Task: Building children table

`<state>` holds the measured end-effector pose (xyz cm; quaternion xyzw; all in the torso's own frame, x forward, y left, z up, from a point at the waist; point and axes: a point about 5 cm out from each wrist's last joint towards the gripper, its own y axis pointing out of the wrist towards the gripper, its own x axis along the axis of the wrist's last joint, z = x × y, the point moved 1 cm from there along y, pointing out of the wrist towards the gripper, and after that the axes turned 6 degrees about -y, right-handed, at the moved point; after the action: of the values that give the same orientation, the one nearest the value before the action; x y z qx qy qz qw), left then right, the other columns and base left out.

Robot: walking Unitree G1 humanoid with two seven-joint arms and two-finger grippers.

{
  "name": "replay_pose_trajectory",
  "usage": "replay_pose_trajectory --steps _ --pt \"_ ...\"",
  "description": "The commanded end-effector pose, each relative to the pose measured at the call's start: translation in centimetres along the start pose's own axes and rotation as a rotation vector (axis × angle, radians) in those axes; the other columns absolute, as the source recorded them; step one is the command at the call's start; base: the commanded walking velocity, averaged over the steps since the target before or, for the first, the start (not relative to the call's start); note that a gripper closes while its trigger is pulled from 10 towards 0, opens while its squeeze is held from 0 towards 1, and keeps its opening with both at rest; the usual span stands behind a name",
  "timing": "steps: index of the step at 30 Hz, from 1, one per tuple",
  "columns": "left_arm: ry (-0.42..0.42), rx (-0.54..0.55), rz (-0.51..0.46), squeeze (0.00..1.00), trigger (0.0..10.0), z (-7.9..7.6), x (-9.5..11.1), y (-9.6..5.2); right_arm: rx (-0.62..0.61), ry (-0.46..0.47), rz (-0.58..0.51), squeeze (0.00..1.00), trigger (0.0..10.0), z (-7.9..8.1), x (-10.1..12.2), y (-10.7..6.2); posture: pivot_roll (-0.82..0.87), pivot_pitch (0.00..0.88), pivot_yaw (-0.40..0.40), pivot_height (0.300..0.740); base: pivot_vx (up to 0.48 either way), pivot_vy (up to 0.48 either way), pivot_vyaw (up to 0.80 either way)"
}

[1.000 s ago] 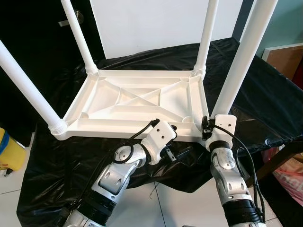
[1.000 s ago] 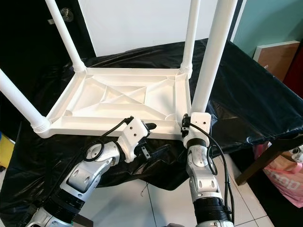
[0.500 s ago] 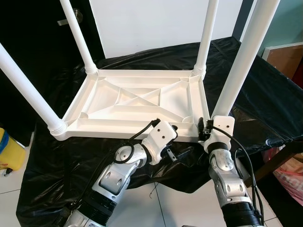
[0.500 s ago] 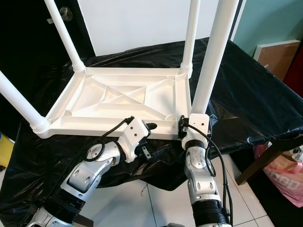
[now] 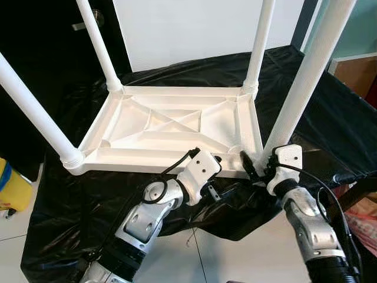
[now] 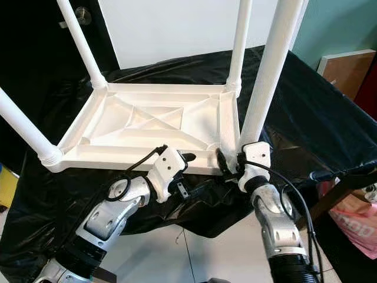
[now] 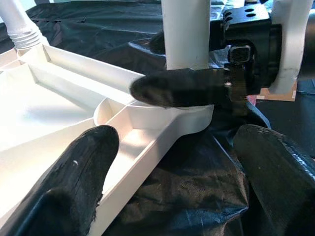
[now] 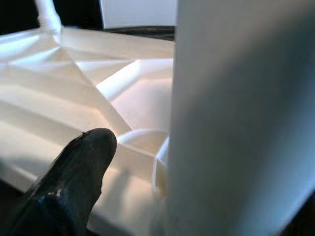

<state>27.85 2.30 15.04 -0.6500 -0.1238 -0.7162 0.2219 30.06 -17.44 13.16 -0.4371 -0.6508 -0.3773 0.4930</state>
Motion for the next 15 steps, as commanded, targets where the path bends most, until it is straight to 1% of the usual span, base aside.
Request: replay_pose_trajectory --steps 1,2,3,4,9,10,15 --pt "0.007 -0.009 0.015 0.00 10.0 0.14 -0.19 0.10 0.080 0.011 0.037 0.00 10.0 0.42 -0.67 0.16 -0.21 0.036 0.011 0.740 0.000 0.000 0.00" --pt "0.007 -0.009 0.015 0.00 10.0 0.16 -0.18 0.13 0.117 0.000 0.052 0.00 10.0 0.21 -0.81 0.18 -0.21 0.035 0.011 0.740 0.000 0.000 0.00" --pt "0.007 -0.009 0.015 0.00 10.0 0.16 -0.18 0.13 0.117 0.000 0.052 0.00 10.0 0.21 -0.81 0.18 -0.21 0.035 0.011 0.740 0.000 0.000 0.00" --pt "0.008 -0.010 0.015 0.00 10.0 0.19 -0.17 0.15 0.161 -0.022 0.067 0.00 10.0 0.14 -0.94 0.41 -0.20 0.030 0.010 0.740 0.000 0.000 0.00" --pt "0.009 -0.010 0.015 0.00 10.0 0.20 -0.16 0.16 0.189 -0.035 0.074 0.00 10.0 0.09 -1.01 0.55 -0.20 0.030 0.010 0.740 0.000 0.000 0.00" --pt "0.010 -0.008 0.015 0.00 10.0 0.24 -0.16 0.16 0.209 -0.046 0.078 0.00 0.0 0.06 -1.03 0.83 -0.19 0.024 0.003 0.740 0.000 0.000 0.00" --pt "0.012 0.003 0.014 0.00 10.0 0.36 -0.15 0.00 0.241 -0.046 0.082 0.00 0.0 0.17 -1.22 0.99 -0.18 0.021 -0.001 0.740 0.000 0.000 0.00"
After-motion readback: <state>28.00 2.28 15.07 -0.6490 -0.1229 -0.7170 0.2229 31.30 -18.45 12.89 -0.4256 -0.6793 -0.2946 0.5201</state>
